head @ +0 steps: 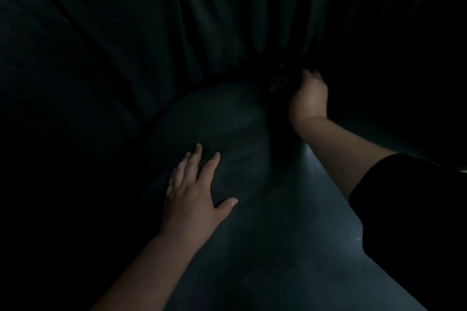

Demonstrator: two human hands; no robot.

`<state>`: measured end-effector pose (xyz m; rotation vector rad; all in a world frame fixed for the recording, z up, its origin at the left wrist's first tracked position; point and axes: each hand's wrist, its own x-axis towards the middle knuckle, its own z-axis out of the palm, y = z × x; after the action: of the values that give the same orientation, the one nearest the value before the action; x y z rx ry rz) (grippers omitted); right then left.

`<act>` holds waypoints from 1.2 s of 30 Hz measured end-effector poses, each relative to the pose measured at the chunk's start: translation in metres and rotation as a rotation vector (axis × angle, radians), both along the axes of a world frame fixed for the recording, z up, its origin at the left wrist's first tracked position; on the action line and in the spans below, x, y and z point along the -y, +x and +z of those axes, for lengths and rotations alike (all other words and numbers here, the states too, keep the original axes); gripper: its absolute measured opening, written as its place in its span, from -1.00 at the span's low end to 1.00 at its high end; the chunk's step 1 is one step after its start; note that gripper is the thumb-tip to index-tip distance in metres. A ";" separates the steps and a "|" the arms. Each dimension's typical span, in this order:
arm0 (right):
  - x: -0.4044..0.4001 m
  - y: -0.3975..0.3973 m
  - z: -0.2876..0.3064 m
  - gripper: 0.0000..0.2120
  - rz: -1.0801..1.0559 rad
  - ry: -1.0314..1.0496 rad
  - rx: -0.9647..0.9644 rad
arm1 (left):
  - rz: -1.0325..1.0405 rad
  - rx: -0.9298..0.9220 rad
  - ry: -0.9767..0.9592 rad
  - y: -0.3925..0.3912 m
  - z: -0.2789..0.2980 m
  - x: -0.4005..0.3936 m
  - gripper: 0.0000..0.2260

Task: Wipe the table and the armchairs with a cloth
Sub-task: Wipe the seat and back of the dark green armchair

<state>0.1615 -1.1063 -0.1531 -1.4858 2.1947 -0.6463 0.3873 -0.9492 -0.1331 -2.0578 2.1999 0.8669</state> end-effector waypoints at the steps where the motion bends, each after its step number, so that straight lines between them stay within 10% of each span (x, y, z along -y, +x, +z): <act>1: 0.000 0.011 0.002 -0.75 0.031 -0.064 0.093 | -0.002 -0.003 -0.002 0.000 0.000 0.000 -0.19; 7: -0.021 0.109 -0.010 -0.73 0.616 -0.096 0.195 | 0.063 0.001 0.002 0.004 0.000 0.000 -0.07; 14: -0.007 0.033 0.008 -0.84 0.022 -0.033 0.529 | 0.192 0.032 0.015 0.015 0.003 -0.009 -0.04; 23: -0.091 0.101 -0.003 -0.69 0.853 -0.161 0.048 | 0.272 0.062 0.047 0.026 0.011 -0.029 -0.03; 29: -0.067 0.014 0.009 -0.78 0.239 -0.163 0.037 | 0.273 0.045 0.089 0.027 0.014 -0.030 -0.03; 36: -0.129 0.095 0.007 -0.60 0.526 -0.081 0.199 | 0.285 0.047 0.083 0.025 0.015 -0.040 -0.05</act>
<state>0.2566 -0.9776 -0.1461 -1.8495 1.5515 -0.6669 0.4123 -0.9092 -0.1186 -2.3610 1.8415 0.8988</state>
